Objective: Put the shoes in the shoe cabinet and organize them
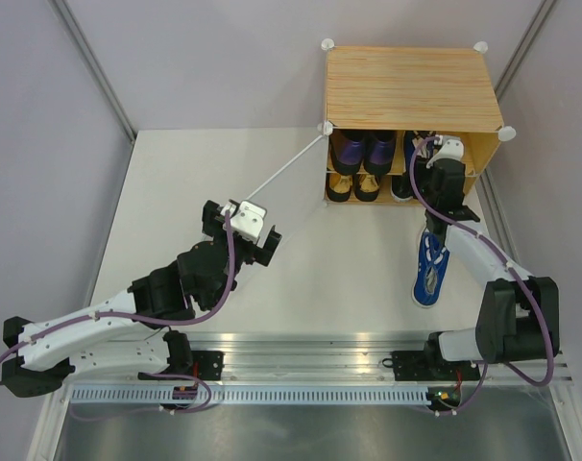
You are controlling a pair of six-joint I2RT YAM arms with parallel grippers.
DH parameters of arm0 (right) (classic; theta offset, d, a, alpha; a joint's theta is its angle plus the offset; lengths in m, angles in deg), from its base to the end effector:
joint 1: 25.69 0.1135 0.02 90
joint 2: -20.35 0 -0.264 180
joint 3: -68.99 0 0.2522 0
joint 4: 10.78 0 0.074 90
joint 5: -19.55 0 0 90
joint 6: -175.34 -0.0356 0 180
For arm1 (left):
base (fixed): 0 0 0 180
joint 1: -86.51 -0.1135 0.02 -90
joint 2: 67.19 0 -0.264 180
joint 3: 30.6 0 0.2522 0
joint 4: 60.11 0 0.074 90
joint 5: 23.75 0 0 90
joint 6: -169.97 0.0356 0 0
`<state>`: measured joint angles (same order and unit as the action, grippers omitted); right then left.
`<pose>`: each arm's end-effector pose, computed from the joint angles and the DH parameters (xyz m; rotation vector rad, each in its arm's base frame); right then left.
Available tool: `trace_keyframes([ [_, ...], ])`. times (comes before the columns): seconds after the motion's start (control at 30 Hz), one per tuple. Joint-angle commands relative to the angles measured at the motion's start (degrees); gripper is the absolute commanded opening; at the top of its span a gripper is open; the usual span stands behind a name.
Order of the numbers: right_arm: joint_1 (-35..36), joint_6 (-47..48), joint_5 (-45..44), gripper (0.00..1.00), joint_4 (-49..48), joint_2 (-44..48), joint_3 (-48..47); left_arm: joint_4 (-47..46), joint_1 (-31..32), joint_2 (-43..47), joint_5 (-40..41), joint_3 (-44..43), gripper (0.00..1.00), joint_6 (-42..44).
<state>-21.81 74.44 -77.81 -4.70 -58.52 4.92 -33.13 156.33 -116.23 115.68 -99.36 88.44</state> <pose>0.3146 0.0168 0.2692 0.2036 1.9216 0.0479 0.0877 -0.1603 0.3857 0.4857 1.5808 -0.0819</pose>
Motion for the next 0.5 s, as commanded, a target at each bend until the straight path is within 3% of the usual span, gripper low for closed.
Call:
trace_keyframes([
  [0.0,-1.85,-0.09,0.41,0.20,-7.61,-0.67,-2.78,-1.00,-0.12,0.08,0.40,-1.16,1.00,1.81],
  [0.47,-2.65,2.81,6.12,0.17,-11.04,-7.43,-7.88,-1.08,-0.12,-0.09,0.40,-1.16,1.00,1.99],
])
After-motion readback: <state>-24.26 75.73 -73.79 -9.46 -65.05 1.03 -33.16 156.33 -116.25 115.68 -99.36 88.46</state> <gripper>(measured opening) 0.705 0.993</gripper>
